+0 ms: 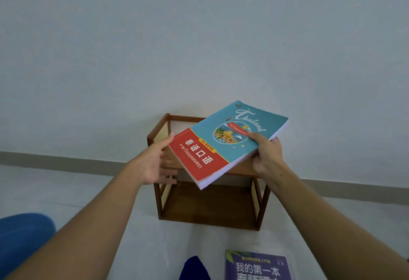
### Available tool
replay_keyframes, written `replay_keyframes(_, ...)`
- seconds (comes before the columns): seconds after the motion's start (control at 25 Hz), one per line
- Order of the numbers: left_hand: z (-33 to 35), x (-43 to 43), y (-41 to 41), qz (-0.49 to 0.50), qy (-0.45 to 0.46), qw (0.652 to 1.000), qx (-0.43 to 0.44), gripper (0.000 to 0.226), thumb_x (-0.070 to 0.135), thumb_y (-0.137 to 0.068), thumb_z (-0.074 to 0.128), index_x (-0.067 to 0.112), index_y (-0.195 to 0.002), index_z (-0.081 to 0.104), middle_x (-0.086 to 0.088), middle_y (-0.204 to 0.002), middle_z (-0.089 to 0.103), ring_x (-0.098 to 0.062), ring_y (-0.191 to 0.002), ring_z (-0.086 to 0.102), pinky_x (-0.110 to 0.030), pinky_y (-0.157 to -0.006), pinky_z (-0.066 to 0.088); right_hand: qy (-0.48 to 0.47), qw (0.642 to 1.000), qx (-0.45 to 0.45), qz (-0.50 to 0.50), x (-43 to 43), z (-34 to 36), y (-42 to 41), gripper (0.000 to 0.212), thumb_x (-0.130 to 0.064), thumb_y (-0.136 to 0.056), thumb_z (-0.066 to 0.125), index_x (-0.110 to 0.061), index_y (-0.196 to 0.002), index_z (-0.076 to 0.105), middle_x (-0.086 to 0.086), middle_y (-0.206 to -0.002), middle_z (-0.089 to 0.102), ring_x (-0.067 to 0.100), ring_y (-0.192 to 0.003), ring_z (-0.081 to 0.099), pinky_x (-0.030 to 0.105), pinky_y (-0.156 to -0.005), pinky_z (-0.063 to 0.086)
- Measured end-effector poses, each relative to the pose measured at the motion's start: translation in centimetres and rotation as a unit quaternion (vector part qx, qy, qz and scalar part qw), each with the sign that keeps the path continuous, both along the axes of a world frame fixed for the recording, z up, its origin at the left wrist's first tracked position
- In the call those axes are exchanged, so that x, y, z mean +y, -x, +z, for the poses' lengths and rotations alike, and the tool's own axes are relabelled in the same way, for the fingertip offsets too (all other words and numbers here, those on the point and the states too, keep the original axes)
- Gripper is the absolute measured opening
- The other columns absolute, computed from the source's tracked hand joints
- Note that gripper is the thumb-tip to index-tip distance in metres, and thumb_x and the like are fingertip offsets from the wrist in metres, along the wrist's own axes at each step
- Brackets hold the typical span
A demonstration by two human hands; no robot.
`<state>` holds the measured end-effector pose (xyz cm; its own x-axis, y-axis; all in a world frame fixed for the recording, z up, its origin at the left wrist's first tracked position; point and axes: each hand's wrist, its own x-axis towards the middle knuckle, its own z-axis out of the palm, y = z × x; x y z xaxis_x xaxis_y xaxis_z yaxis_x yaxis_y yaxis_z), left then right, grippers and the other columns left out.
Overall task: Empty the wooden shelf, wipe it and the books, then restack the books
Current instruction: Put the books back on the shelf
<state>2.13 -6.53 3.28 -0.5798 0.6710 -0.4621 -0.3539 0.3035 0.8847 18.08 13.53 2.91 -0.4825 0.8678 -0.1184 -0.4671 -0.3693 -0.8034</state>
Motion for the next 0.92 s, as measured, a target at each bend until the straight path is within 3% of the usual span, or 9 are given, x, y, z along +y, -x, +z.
replay_keyframes(0.08, -1.2, 1.1, 0.0, -0.035, -0.054, 0.993, -0.097, 0.069, 0.059, -0.072, 0.067, 0.008, -0.117, 0.056, -0.020, -0.108, 0.069, -0.041, -0.100, 0.066, -0.054, -0.083, 0.053, 0.076, 0.996, 0.005, -0.035, -0.3, -1.6, 2.0, 0.052, 0.008, -0.077, 0.068, -0.015, -0.122, 0.055, 0.009, -0.110, 0.069, 0.025, -0.088, 0.069, 0.044, -0.071, 0.059)
replay_keyframes(0.16, -1.8, 2.4, 0.4, -0.020, -0.100, 0.987, -0.125, 0.060, 0.041, -0.073, 0.072, 0.007, -0.120, 0.056, -0.021, -0.111, 0.068, -0.043, -0.100, 0.066, -0.055, -0.082, 0.055, 0.142, 0.988, 0.000, -0.057, -0.5, -3.0, 3.8, 0.056, 0.004, -0.078, 0.071, -0.020, -0.122, 0.046, 0.006, -0.106, 0.066, 0.025, -0.088, 0.067, 0.053, -0.076, 0.056)
replay_keyframes(0.32, -3.0, 4.8, 2.3, 0.109, -0.165, 0.970, -0.138, 0.040, 0.009, -0.082, 0.068, 0.002, -0.119, 0.053, -0.021, -0.109, 0.066, -0.033, -0.098, 0.067, -0.045, -0.075, 0.059, 0.199, 0.975, 0.000, -0.098, -1.0, -5.5, 6.9, 0.057, -0.003, -0.080, 0.073, -0.027, -0.115, 0.034, 0.003, -0.100, 0.057, 0.022, -0.088, 0.064, 0.057, -0.078, 0.056)
replay_keyframes(0.52, -4.8, 7.1, 3.2, 0.226, -0.211, 0.934, -0.177, 0.023, 0.009, -0.085, 0.067, 0.003, -0.102, 0.052, -0.020, -0.109, 0.064, -0.031, -0.102, 0.063, -0.044, -0.087, 0.054, 0.201, 0.972, 0.009, -0.119, -0.5, -6.8, 9.9, 0.060, -0.007, -0.079, 0.076, -0.027, -0.117, 0.034, 0.004, -0.106, 0.057, 0.021, -0.091, 0.065, 0.056, -0.075, 0.057)
replay_keyframes(0.72, -7.0, 8.8, 3.9, 0.283, -0.219, 0.910, -0.212, 0.038, 0.009, -0.088, 0.063, 0.003, -0.123, 0.048, -0.020, -0.117, 0.060, -0.031, -0.107, 0.059, -0.042, -0.076, 0.055, 0.198, 0.972, -0.022, -0.128, 0.3, -8.1, 11.4, 0.058, -0.009, -0.080, 0.075, -0.029, -0.113, 0.032, 0.002, -0.107, 0.054, 0.018, -0.086, 0.064, 0.053, -0.075, 0.058)
replay_keyframes(0.92, -7.3, 9.5, 4.7, 0.310, -0.212, 0.902, -0.214, 0.035, 0.008, -0.092, 0.057, 0.006, -0.125, 0.045, -0.018, -0.121, 0.054, -0.031, -0.117, 0.053, -0.044, -0.094, 0.050, 0.221, 0.964, -0.053, -0.139, 0.2, -8.1, 12.7, 0.061, -0.019, -0.081, 0.075, -0.028, -0.120, 0.029, 0.002, -0.104, 0.049, 0.017, -0.085, 0.060, 0.050, -0.077, 0.058)
